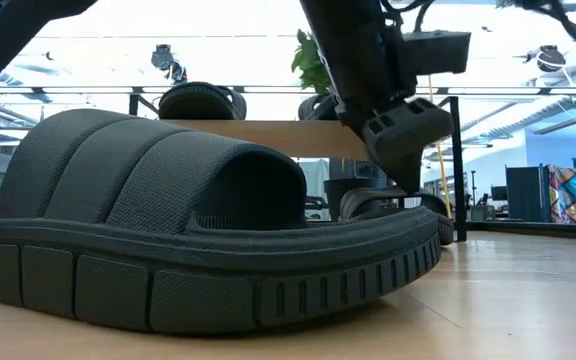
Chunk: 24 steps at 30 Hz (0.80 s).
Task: Pick and place slides into the shelf
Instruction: Put the black slide under the shelf
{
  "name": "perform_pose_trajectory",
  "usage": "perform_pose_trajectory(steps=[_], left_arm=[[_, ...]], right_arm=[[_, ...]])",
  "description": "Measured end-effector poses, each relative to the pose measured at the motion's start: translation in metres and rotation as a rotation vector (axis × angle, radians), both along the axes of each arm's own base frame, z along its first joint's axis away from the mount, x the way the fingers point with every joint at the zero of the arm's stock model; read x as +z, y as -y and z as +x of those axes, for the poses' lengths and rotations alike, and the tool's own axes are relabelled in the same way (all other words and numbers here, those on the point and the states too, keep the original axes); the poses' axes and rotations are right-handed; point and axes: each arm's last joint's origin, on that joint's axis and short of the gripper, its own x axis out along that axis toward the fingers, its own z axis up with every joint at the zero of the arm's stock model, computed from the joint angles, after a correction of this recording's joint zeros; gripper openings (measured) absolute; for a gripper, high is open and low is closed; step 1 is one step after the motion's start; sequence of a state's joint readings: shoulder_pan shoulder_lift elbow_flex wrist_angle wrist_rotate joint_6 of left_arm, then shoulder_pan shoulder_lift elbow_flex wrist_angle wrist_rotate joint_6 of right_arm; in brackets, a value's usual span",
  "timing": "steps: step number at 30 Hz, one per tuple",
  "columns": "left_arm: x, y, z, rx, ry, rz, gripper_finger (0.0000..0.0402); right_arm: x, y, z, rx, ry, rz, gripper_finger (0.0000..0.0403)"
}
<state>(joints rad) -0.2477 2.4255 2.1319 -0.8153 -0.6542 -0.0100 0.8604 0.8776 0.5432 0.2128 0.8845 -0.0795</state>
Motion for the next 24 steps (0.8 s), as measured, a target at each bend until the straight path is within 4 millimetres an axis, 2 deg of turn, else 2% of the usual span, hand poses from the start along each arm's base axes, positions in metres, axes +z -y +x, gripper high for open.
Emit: perform_pose_trajectory(steps=[6,11,13,15,20,21,24], left_arm=[[0.010,0.022,-0.006,-0.122,-0.024,-0.044,0.0336],[0.016,0.047,-0.014,-0.210,-0.026,-0.066,0.0307],[0.015,0.054,-0.017,-0.251,-0.047,-0.116,0.0274],[0.013,0.060,-0.018,-0.274,-0.059,-0.158,0.0224],[0.006,0.070,-0.021,-0.313,-0.089,-0.171,0.0043],[0.006,0.071,-0.021,-0.324,-0.087,-0.177,0.0022],[0.006,0.072,-0.022,-0.330,-0.089,-0.187,0.0012]], right_arm=[[0.000,0.000,0.000,0.000,0.000,0.000,0.0000],[0.000,0.000,0.000,0.003,0.000,-0.001,0.0000],[0.000,0.000,0.000,0.004,0.000,-0.001,0.0000],[0.000,0.000,0.000,0.004,-0.001,-0.001,0.0000],[0.000,0.000,0.000,0.003,-0.001,-0.001,0.0000],[0.000,0.000,0.000,-0.001,0.001,0.000,0.0000],[0.000,0.000,0.000,-0.001,0.000,0.000,0.0000]])
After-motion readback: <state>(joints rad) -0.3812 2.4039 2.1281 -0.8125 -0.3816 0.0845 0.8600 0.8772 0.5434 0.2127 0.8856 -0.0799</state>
